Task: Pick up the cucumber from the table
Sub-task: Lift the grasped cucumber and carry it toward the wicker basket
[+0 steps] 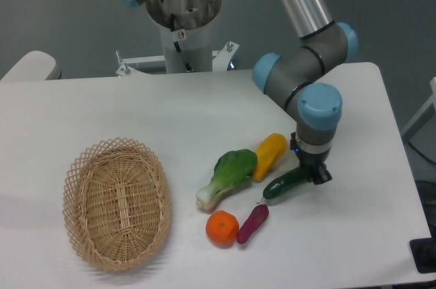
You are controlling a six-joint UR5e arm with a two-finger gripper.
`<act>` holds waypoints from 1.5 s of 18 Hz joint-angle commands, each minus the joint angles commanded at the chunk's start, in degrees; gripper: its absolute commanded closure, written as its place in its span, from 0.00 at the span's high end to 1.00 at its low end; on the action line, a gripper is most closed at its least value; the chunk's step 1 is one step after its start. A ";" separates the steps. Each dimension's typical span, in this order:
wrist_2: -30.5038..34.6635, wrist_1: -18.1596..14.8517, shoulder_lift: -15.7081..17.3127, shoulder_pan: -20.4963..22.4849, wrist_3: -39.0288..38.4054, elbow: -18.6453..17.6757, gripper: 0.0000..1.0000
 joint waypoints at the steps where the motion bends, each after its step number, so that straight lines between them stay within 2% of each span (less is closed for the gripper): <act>1: 0.00 -2.28 0.00 0.09 0.09 2.20 0.07; 3: -0.35 -5.89 0.18 0.09 -0.78 6.24 0.08; 7: -1.75 -9.24 0.97 -1.75 -5.87 10.39 0.08; 11: -4.83 -9.25 1.50 -5.87 -16.49 11.27 0.08; 18: -5.01 -9.07 2.29 -14.58 -32.94 11.62 0.08; 22: -5.01 -9.07 2.38 -17.22 -35.07 11.53 0.08; 27: -5.01 -8.98 2.38 -18.54 -35.51 11.45 0.08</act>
